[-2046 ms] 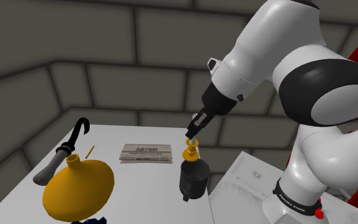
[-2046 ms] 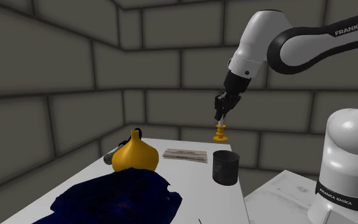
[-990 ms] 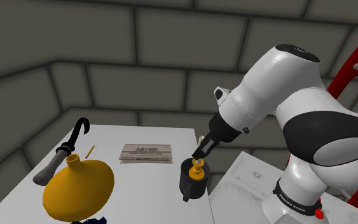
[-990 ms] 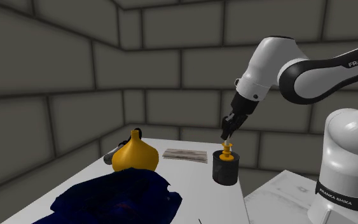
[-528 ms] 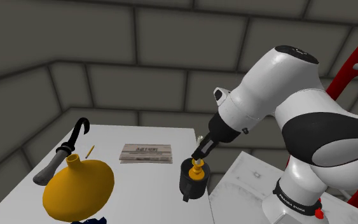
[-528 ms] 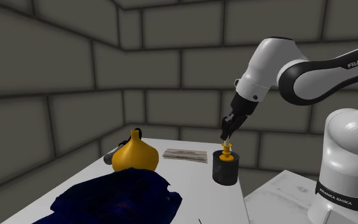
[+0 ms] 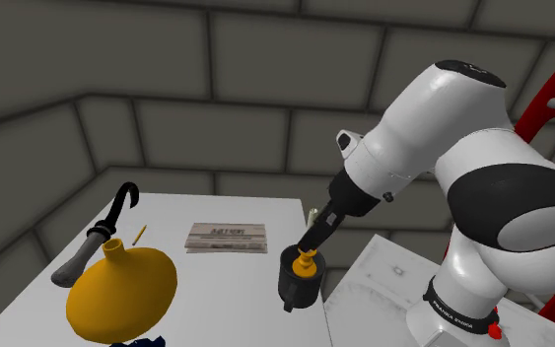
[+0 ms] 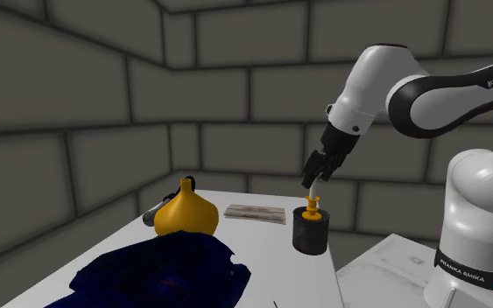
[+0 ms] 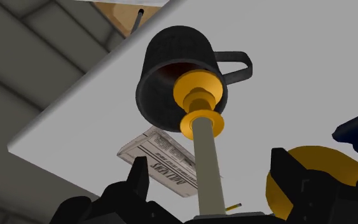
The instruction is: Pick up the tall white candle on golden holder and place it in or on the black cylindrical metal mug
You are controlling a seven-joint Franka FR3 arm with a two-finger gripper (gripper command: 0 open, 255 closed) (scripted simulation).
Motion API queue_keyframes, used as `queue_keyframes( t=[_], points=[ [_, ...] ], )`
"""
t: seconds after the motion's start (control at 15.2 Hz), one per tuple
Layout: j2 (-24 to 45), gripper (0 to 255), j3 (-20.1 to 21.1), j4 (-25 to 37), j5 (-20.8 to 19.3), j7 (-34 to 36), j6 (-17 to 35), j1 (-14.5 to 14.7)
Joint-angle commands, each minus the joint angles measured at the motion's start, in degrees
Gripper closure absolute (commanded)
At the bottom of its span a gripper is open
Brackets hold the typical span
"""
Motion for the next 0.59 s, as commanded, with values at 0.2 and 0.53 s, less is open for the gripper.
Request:
queue_keyframes(
  t=[0.2,0.53],
  points=[
    [-4.2,0,-1.4,2.7,-0.8,0.3,-7.1,1.0],
    [-4.2,0,-1.4,2.7,-0.8,0.3,-7.1,1.0]
  ],
)
